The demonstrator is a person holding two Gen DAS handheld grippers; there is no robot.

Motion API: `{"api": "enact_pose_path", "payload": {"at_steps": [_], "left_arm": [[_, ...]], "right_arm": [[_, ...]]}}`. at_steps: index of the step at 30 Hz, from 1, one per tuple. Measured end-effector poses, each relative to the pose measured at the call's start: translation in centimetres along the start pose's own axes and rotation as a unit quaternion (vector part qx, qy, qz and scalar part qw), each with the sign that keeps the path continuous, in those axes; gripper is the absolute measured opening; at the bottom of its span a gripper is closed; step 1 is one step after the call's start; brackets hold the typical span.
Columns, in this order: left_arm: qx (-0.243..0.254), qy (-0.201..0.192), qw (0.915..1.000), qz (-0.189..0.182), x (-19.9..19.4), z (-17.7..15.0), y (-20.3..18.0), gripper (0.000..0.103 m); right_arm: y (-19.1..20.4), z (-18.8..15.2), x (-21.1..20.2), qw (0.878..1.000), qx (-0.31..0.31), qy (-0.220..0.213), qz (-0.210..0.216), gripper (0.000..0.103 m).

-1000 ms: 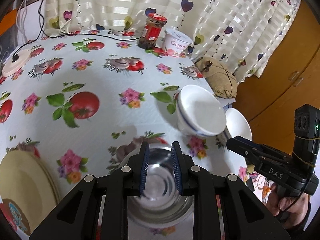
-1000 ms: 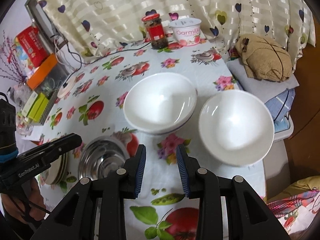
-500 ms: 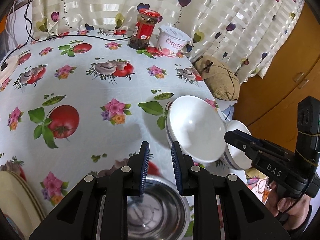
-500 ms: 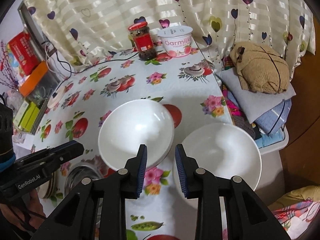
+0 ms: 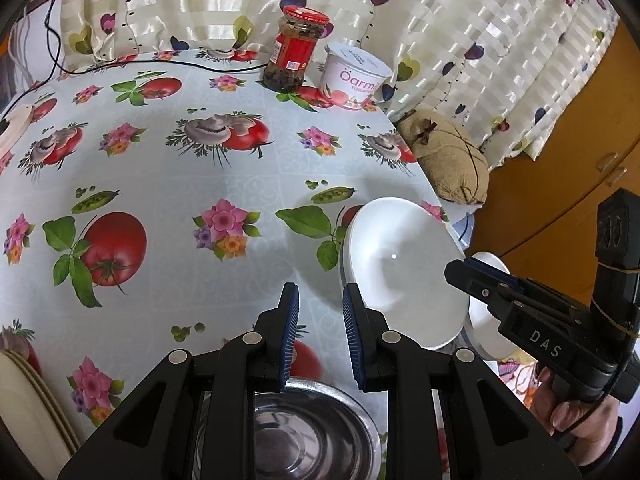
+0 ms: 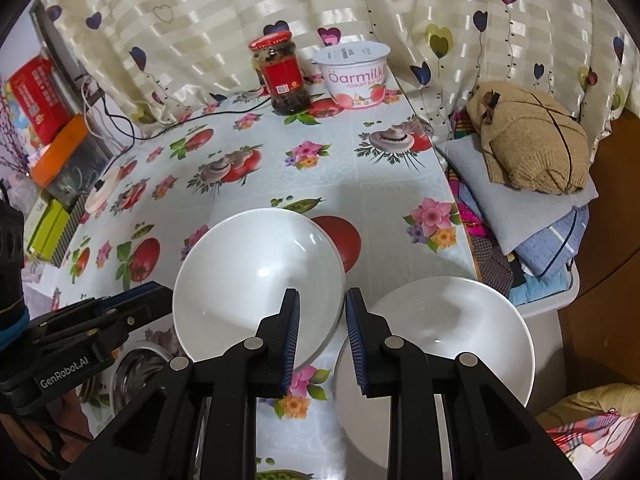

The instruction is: Organize plates and bowls

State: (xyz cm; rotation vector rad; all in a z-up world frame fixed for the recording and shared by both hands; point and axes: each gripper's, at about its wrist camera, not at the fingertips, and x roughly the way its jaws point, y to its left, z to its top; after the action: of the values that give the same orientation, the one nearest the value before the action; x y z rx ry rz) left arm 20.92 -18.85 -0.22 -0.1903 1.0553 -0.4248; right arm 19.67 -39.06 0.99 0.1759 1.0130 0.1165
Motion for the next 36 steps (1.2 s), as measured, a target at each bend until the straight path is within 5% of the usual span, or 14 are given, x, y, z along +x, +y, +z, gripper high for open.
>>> {"api": "enact_pose_path", "payload": {"at_steps": [15, 27, 36], "left_arm": [[0.003, -0.009, 0.9998, -0.018, 0.1, 0.3, -0.6, 0.024], [0.003, 0.012, 0.9995, -0.031, 1.4, 0.2, -1.2, 0.024], [0.003, 0.003, 0.9999, -0.016, 0.8, 0.0, -0.8, 0.022]], "right_arm": [[-0.3, 0.4, 0.5, 1.0, 0.002, 0.001, 0.001, 0.023], [-0.4, 0.3, 1.2, 1.0, 0.003, 0.006, 0.001, 0.011], [-0.1, 0.4, 1.3, 1.0, 0.005, 0.007, 0.01, 0.01]]}}
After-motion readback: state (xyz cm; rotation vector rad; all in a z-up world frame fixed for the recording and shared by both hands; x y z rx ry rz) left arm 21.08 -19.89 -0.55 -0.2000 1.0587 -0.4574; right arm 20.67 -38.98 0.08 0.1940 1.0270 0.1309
